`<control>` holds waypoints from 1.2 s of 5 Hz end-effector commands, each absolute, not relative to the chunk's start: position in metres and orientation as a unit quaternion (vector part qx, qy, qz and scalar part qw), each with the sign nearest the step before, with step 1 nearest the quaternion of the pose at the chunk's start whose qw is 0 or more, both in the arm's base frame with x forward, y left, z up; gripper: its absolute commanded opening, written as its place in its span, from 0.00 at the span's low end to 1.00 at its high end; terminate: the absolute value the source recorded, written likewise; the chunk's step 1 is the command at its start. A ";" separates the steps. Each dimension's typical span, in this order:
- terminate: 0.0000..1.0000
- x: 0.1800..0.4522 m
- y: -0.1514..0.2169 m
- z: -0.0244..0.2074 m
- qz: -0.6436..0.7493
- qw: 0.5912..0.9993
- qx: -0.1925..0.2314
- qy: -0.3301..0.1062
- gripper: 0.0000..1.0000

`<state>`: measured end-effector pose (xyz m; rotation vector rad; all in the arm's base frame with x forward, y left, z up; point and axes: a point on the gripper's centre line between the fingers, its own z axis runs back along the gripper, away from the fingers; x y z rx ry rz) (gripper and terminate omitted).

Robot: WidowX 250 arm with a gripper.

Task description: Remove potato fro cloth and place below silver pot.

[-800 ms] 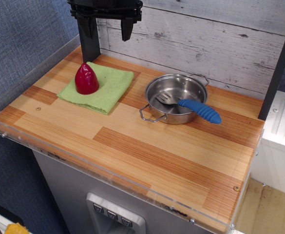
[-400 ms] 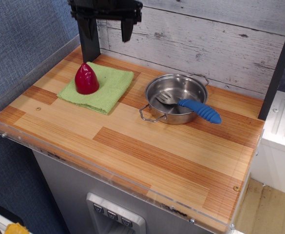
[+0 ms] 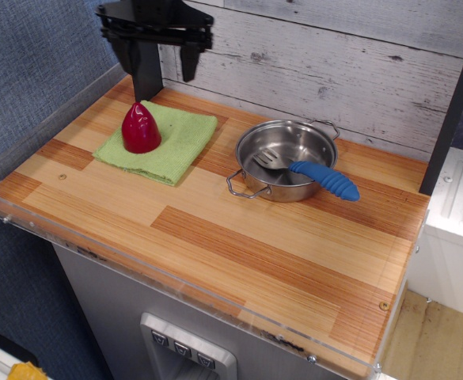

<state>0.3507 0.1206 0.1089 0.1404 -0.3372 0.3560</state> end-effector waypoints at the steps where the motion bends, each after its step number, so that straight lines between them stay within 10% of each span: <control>1: 0.00 0.349 0.143 0.110 0.112 0.979 0.055 -0.161 1.00; 6: 0.00 0.344 0.155 0.057 0.076 0.992 0.053 -0.086 1.00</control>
